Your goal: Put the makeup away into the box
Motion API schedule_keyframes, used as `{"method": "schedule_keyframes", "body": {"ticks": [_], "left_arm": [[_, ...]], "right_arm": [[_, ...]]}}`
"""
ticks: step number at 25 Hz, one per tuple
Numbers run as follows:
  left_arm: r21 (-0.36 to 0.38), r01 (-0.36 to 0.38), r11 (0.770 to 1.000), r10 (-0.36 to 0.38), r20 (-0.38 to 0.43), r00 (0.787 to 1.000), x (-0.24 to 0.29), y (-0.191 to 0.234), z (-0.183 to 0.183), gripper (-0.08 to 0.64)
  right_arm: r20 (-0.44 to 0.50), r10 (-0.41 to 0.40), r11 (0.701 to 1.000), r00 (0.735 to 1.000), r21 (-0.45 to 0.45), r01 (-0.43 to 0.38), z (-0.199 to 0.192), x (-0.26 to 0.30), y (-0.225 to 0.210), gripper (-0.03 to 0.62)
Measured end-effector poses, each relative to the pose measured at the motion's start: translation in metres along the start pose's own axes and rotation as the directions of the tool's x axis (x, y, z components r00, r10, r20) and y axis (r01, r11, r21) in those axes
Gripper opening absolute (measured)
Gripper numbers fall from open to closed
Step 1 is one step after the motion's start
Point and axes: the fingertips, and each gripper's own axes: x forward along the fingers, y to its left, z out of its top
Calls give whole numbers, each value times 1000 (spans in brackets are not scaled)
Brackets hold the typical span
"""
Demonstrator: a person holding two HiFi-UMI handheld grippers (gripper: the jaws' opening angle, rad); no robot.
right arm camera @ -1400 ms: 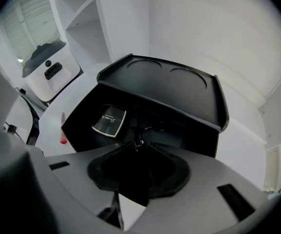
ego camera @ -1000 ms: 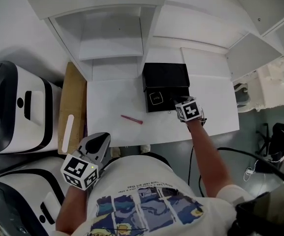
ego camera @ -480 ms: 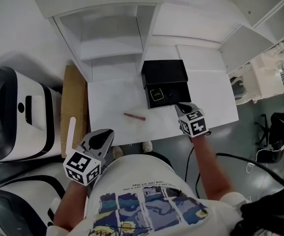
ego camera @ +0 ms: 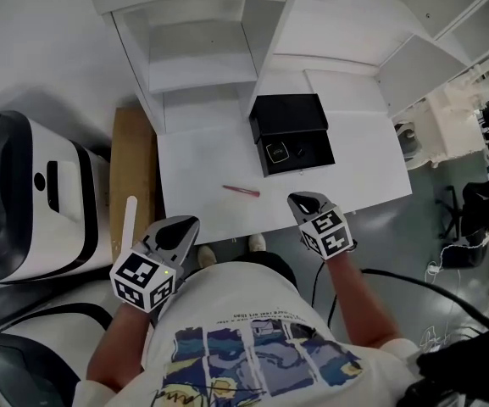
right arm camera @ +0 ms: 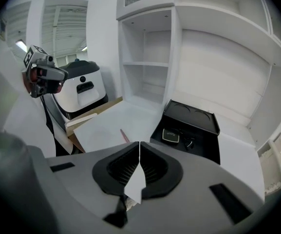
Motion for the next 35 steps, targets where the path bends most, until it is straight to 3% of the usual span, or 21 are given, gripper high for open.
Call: {"method": "schedule_keyframes", "body": {"ticks": [11, 18, 22, 29, 35], "left_arm": [[12, 55, 998, -55, -17, 998, -18, 2, -25, 14], [-11, 56, 998, -56, 3, 998, -31, 2, -36, 14], [-19, 27, 999, -27, 11, 1000, -42, 6, -41, 14], [-52, -48, 997, 48, 3, 999, -64, 16, -53, 14], [-81, -98, 992, 99, -3, 995, -75, 25, -61, 14]], "right_arm": [[-15, 60, 998, 998, -33, -61, -10, 0, 70, 29], [-34, 127, 983, 991, -130, -131, -9, 19, 89, 31], [-68, 172, 967, 983, -178, -182, -9, 42, 92, 34], [-133, 173, 953, 976, -227, -200, -13, 85, 75, 38], [-191, 154, 938, 970, -282, -204, -16, 118, 64, 94]]}}
